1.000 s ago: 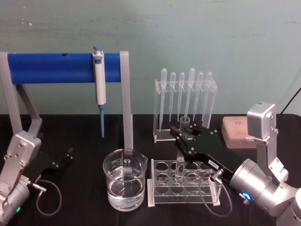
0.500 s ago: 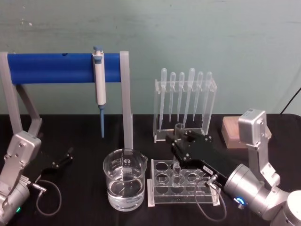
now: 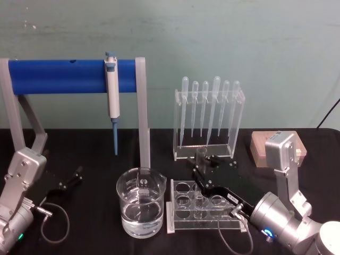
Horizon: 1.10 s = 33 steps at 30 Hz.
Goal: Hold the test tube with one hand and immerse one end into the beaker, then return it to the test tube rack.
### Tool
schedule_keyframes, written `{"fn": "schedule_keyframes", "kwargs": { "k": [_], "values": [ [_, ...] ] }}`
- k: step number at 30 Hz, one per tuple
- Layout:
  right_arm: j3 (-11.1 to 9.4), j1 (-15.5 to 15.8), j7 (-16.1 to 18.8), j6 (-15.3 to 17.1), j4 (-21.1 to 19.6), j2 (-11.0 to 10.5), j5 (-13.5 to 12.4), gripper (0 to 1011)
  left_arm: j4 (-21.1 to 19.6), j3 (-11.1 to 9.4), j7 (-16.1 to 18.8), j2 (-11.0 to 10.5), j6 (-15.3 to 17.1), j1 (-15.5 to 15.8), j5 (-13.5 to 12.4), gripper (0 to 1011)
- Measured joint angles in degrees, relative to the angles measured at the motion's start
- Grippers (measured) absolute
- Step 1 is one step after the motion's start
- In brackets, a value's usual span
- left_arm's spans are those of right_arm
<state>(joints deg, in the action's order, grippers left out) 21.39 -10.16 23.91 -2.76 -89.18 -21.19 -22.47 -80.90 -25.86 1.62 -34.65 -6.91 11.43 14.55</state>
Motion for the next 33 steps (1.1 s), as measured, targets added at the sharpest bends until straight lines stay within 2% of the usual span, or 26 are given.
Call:
{"fn": "schedule_keyframes", "kwargs": {
  "k": [15,23,24,27,28,33],
  "values": [
    [-0.4,0.7,0.1,-0.4,0.7,0.4,-0.1,237,0.0,0.0,0.0,0.0,0.0,0.0,0.0,1000],
    [-0.5,0.7,0.0,-0.3,0.5,0.4,-0.1,452,0.0,0.0,0.0,0.0,0.0,0.0,0.0,1000],
    [-0.5,0.8,0.0,-0.2,0.4,0.4,-0.1,523,0.0,0.0,0.0,0.0,0.0,0.0,0.0,1000],
    [-0.6,0.8,0.0,-0.2,0.1,0.3,-0.1,585,0.0,0.0,0.0,0.0,0.0,0.0,0.0,1000],
    [-0.8,0.9,0.0,-0.1,-0.2,0.2,-0.1,645,0.0,0.0,0.0,0.0,0.0,0.0,0.0,1000],
    [-1.5,1.7,-0.6,0.1,-2.5,-0.3,-0.1,794,0.0,0.0,0.0,0.0,0.0,0.0,0.0,1000]
  ]
}}
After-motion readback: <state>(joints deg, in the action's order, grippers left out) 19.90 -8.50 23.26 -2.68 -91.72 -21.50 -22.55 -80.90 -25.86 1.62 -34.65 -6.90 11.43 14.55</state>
